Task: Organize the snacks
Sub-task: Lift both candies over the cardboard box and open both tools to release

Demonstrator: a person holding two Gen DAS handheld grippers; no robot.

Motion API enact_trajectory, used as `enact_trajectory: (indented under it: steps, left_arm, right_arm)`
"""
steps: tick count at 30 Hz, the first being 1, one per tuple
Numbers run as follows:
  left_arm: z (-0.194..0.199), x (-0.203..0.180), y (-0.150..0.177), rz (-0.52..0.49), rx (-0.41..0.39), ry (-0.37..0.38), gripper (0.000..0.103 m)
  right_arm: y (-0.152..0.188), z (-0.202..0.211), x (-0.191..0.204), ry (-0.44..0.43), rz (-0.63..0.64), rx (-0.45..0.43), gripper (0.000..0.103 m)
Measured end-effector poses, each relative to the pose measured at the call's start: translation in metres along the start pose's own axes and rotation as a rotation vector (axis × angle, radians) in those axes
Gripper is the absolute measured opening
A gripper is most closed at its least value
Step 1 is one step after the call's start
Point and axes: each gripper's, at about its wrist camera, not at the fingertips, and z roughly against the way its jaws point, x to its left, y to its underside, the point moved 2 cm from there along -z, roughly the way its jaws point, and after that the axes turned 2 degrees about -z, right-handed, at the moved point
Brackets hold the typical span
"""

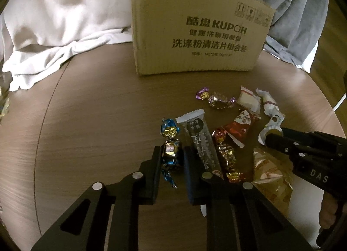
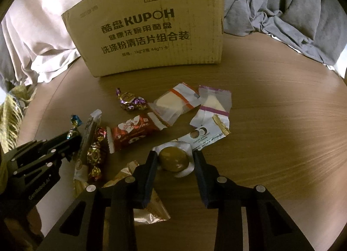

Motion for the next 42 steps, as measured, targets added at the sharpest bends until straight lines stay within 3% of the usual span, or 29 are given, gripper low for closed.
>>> enact_trajectory:
  steps: [13, 28, 42]
  left_arm:
    - [0.04, -0.011, -0.011, -0.008, -0.056, -0.002, 0.02]
    - [0.099, -0.032, -0.036, -0.032, -0.178, -0.001, 0.02]
    - [0.157, -0.046, -0.089, -0.097, -0.372, -0.018, 0.02]
  right_arm:
    - [0.0, 0.032, 0.005, -0.035, 0.004, -0.071, 0.035]
    - [-0.007, 0.094, 0.006, -0.082, 0.007, -0.212, 0.035]
    - [-0.044, 0.154, 0.005, -0.101, 0.03, -0.396, 0.035]
